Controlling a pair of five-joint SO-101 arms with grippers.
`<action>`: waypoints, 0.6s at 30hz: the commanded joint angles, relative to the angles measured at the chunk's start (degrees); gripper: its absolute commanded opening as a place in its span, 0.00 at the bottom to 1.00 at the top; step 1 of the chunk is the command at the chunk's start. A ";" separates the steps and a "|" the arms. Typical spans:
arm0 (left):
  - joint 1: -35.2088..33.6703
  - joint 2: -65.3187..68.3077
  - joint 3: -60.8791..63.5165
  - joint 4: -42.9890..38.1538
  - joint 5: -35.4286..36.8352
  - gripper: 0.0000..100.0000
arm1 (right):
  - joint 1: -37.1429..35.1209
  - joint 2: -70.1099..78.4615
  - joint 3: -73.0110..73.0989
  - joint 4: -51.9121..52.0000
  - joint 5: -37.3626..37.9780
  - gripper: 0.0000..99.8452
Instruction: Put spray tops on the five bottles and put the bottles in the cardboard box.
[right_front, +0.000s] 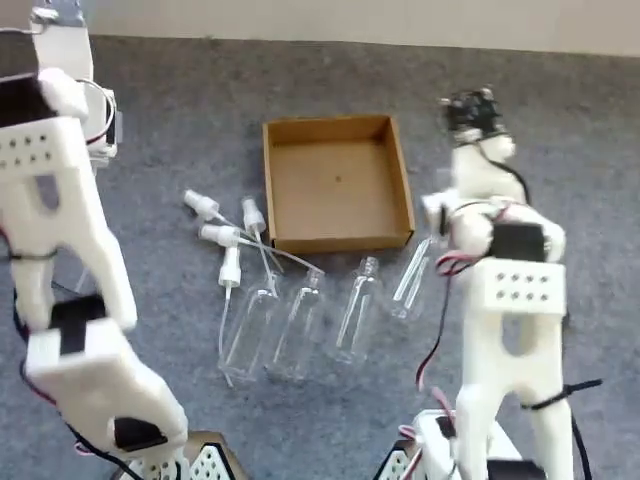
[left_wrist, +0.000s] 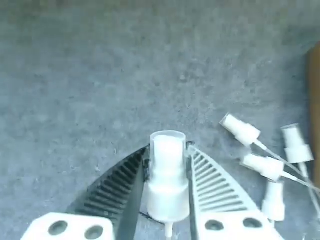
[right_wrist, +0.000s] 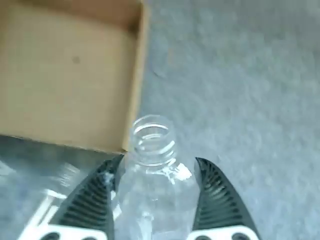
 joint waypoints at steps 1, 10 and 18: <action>3.38 -17.19 2.95 1.76 2.73 0.04 | -9.27 -8.04 1.71 -4.97 -2.55 0.00; 17.19 -42.51 18.15 -8.00 10.20 0.05 | -20.88 -28.79 33.63 -33.36 -2.90 0.00; 34.77 -45.23 27.12 -38.07 19.16 0.04 | -23.96 -39.16 39.34 -33.54 -11.34 0.00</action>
